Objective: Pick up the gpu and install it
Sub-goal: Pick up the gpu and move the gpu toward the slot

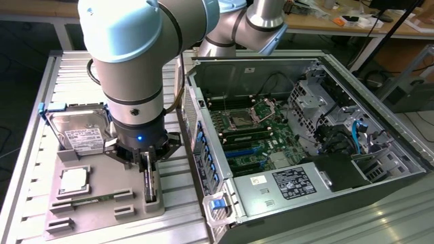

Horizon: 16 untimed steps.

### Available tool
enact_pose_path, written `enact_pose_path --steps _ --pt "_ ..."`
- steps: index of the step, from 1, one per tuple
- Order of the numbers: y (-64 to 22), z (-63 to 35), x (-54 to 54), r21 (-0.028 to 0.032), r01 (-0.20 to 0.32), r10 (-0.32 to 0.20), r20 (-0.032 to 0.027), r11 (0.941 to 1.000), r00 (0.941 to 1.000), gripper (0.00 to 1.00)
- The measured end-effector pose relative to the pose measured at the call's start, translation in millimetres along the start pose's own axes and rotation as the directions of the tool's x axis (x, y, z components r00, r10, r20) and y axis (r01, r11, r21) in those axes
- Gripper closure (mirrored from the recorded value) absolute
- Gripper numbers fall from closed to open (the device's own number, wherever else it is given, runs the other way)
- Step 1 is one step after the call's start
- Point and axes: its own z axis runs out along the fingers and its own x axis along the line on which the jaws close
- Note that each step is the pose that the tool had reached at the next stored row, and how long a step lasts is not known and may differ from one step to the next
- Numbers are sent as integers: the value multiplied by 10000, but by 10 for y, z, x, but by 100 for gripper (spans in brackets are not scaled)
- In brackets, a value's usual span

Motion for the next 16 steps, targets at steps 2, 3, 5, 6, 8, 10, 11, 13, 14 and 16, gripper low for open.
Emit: enact_pose_path --steps 2,3,5,6,8,10,11,13,14,16 --pt "0 0 0 0 0 0 0 10000 10000 73" --pt "0 0 0 0 0 0 0 10000 10000 73" --pt "0 0 0 0 0 0 0 10000 10000 73" --pt "0 0 0 -1 0 0 2 10000 10000 73" --pt "0 -10 0 0 0 0 1 10000 10000 73" --pt "0 -23 -1 0 -1 1 0 10000 10000 73" --pt "1 -32 -1 0 0 0 0 10000 10000 73" --pt "1 -52 -2 0 0 0 -1 10000 10000 73" --pt "1 -61 -2 0 0 0 -1 10000 10000 73" --pt "1 -81 -3 0 0 0 -1 10000 10000 73"
